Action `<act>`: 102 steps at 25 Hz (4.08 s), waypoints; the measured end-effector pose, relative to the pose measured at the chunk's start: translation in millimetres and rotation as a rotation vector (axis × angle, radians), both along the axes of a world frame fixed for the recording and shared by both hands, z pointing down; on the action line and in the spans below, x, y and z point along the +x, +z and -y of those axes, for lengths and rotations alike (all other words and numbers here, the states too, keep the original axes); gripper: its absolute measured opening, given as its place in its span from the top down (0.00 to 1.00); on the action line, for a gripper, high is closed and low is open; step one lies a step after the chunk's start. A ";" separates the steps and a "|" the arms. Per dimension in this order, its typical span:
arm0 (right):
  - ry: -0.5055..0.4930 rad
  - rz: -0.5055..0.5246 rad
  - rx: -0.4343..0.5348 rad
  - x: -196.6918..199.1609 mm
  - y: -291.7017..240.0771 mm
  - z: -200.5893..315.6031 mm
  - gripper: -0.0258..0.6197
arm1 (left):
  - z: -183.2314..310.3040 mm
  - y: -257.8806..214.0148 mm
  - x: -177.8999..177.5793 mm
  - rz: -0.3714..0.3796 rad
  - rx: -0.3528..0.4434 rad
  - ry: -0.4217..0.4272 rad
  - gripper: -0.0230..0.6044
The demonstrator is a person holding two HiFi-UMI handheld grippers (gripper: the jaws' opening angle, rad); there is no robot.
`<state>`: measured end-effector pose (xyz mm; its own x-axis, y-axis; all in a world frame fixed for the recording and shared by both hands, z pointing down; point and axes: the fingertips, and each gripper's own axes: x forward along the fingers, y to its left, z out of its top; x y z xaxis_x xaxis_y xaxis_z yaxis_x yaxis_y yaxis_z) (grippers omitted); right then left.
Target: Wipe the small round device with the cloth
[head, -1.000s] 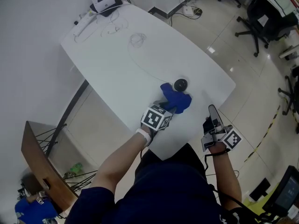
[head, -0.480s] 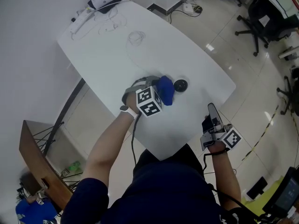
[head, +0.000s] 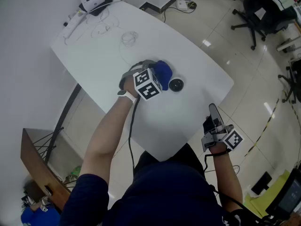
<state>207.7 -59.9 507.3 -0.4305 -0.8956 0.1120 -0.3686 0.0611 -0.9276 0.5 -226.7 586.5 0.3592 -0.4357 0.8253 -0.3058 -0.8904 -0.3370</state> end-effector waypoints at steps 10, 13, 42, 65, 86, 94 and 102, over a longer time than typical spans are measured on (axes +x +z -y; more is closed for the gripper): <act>-0.055 0.001 0.021 -15.5 -7.5 5.4 0.82 | -77.7 6.4 -30.9 -0.064 -0.091 -0.080 0.80; -0.089 0.004 0.018 -29.4 -9.2 4.3 0.82 | -113.9 4.9 -42.2 -0.144 -0.132 -0.150 0.80; -0.397 -0.276 0.108 -143.2 -44.1 -17.8 0.85 | -245.7 -36.1 -65.1 -0.486 -0.162 -0.459 0.62; -0.389 -0.735 0.407 -150.7 -109.7 -18.9 0.89 | -220.3 -134.3 4.6 -0.905 -0.087 -0.501 0.96; -0.417 -0.788 0.431 -155.6 -107.7 -19.1 0.90 | -210.3 -132.7 4.1 -0.895 -0.089 -0.508 0.96; -0.422 -0.795 0.429 -155.2 -105.2 -20.0 0.90 | -210.6 -129.1 4.6 -0.890 -0.097 -0.508 0.96; -0.422 -0.798 0.429 -154.9 -105.2 -20.7 0.90 | -211.2 -127.5 3.5 -0.886 -0.099 -0.514 0.96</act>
